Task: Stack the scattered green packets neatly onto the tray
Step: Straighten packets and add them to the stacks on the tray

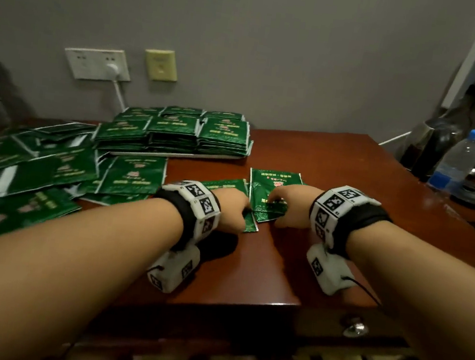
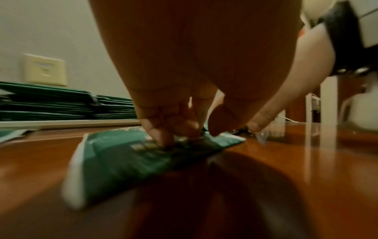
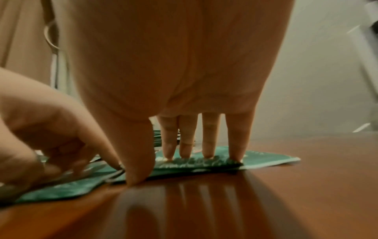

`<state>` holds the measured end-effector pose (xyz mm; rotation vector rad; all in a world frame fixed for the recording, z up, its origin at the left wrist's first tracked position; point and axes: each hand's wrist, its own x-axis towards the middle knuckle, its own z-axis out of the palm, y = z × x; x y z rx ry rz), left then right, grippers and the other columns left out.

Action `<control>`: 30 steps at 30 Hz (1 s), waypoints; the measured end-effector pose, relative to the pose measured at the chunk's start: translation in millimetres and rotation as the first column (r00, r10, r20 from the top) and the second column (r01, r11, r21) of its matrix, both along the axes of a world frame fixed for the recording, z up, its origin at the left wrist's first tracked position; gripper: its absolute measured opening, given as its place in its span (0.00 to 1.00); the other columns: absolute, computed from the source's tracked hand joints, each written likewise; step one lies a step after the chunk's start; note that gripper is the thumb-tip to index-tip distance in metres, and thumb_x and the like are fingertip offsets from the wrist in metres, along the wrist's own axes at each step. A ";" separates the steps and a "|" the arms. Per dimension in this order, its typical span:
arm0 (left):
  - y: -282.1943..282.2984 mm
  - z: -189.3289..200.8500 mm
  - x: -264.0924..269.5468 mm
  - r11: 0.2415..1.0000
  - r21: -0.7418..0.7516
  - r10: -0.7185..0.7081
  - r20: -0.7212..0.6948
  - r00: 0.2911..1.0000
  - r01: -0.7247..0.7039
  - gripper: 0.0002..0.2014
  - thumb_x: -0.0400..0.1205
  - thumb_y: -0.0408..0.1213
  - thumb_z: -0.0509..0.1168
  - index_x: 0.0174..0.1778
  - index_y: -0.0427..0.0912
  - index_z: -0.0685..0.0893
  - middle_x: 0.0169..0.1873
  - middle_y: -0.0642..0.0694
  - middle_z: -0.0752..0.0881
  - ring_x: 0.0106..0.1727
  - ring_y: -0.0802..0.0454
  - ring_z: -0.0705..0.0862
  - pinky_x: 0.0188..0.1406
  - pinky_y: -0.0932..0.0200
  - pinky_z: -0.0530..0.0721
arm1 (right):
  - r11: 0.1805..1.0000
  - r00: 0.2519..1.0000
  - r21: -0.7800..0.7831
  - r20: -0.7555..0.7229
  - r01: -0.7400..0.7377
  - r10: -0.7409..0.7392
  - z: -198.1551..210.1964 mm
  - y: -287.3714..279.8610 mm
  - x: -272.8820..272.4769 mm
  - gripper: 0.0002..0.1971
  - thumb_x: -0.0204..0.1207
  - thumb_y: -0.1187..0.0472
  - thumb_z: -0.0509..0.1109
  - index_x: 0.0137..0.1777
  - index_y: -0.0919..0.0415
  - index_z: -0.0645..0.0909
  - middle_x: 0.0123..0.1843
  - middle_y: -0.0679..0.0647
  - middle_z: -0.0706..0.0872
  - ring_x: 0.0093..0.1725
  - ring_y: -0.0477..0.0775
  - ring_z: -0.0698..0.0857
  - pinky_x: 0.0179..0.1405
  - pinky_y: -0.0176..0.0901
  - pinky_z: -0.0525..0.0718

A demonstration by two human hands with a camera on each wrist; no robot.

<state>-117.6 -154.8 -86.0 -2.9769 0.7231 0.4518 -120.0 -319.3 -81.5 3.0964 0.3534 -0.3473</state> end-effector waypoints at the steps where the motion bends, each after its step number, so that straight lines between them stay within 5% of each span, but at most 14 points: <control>1: 15.5 1.0 -4.1 1.000 -0.018 0.011 0.022 1.000 -0.010 0.18 0.76 0.36 0.66 0.62 0.38 0.82 0.55 0.38 0.85 0.54 0.41 0.84 0.51 0.50 0.85 | 0.999 0.999 -0.002 -0.005 -0.032 0.032 2.2 9.7 -3.5 0.27 0.73 0.52 0.74 0.73 0.51 0.76 0.67 0.51 0.82 0.62 0.54 0.82 0.51 0.37 0.76; 3: 46.1 -2.4 -9.0 0.997 -0.047 0.064 0.098 0.993 -0.059 0.25 0.74 0.49 0.71 0.65 0.42 0.80 0.57 0.42 0.83 0.56 0.44 0.82 0.53 0.49 0.85 | 0.996 0.996 0.001 -0.011 -0.087 0.087 4.5 27.0 -5.2 0.26 0.73 0.52 0.75 0.72 0.51 0.79 0.67 0.50 0.83 0.63 0.54 0.82 0.56 0.39 0.79; 7: 88.3 -14.2 -11.8 0.960 -0.045 0.280 0.159 0.947 -0.276 0.57 0.61 0.76 0.69 0.81 0.47 0.60 0.71 0.40 0.67 0.73 0.39 0.67 0.70 0.41 0.75 | 0.993 0.994 0.051 0.032 -0.106 0.104 5.9 50.9 4.4 0.24 0.70 0.52 0.77 0.67 0.49 0.82 0.63 0.51 0.85 0.59 0.54 0.84 0.57 0.45 0.83; 11: 92.6 -17.4 -15.4 0.947 0.001 0.320 0.014 0.947 -0.320 0.68 0.59 0.79 0.67 0.86 0.47 0.41 0.84 0.37 0.52 0.83 0.33 0.56 0.79 0.39 0.62 | 0.996 0.996 -0.092 0.090 -0.001 0.009 2.6 60.1 23.9 0.52 0.58 0.34 0.80 0.80 0.51 0.64 0.74 0.57 0.74 0.71 0.62 0.73 0.68 0.55 0.77; 16: 93.2 -21.1 -8.3 0.945 0.017 0.326 -0.026 0.945 -0.325 0.67 0.61 0.75 0.71 0.86 0.49 0.40 0.84 0.38 0.53 0.83 0.35 0.53 0.80 0.39 0.58 | 0.987 0.996 -0.152 -0.054 0.057 -0.066 0.3 55.8 48.8 0.69 0.50 0.30 0.81 0.86 0.51 0.45 0.86 0.57 0.55 0.84 0.65 0.56 0.80 0.64 0.62; 20: 103.2 -23.4 7.4 0.949 0.006 0.316 -0.059 0.947 -0.316 0.68 0.58 0.74 0.73 0.86 0.51 0.41 0.84 0.40 0.51 0.84 0.35 0.51 0.81 0.37 0.56 | 0.989 0.981 -0.136 -0.173 0.061 -0.085 -1.0 52.9 60.7 0.72 0.47 0.30 0.81 0.86 0.48 0.41 0.84 0.56 0.62 0.81 0.62 0.65 0.76 0.64 0.69; 23: 106.2 -21.4 15.6 0.958 -0.026 0.286 0.009 0.958 -0.285 0.67 0.57 0.73 0.74 0.86 0.50 0.46 0.79 0.41 0.61 0.79 0.38 0.59 0.77 0.40 0.65 | 0.984 0.993 -0.173 -0.107 0.033 -0.052 -1.5 56.0 63.8 0.66 0.50 0.27 0.79 0.85 0.52 0.52 0.79 0.55 0.68 0.75 0.62 0.72 0.70 0.62 0.76; 26: 105.9 -12.8 21.7 0.961 -0.082 0.271 0.089 0.958 -0.264 0.61 0.60 0.69 0.77 0.84 0.45 0.57 0.73 0.41 0.70 0.74 0.40 0.69 0.71 0.45 0.73 | 0.984 1.000 -0.177 0.014 -0.024 0.027 2.6 60.0 66.0 0.54 0.51 0.27 0.79 0.74 0.55 0.70 0.66 0.54 0.80 0.62 0.58 0.82 0.59 0.55 0.83; 30: 111.5 0.5 27.8 0.938 -0.235 0.303 0.202 0.931 -0.255 0.34 0.67 0.56 0.79 0.66 0.47 0.78 0.57 0.49 0.85 0.56 0.48 0.84 0.53 0.53 0.85 | 0.992 0.970 -0.111 0.231 -0.054 0.079 15.6 62.7 66.0 0.36 0.58 0.29 0.77 0.60 0.52 0.80 0.50 0.49 0.86 0.47 0.55 0.86 0.44 0.47 0.86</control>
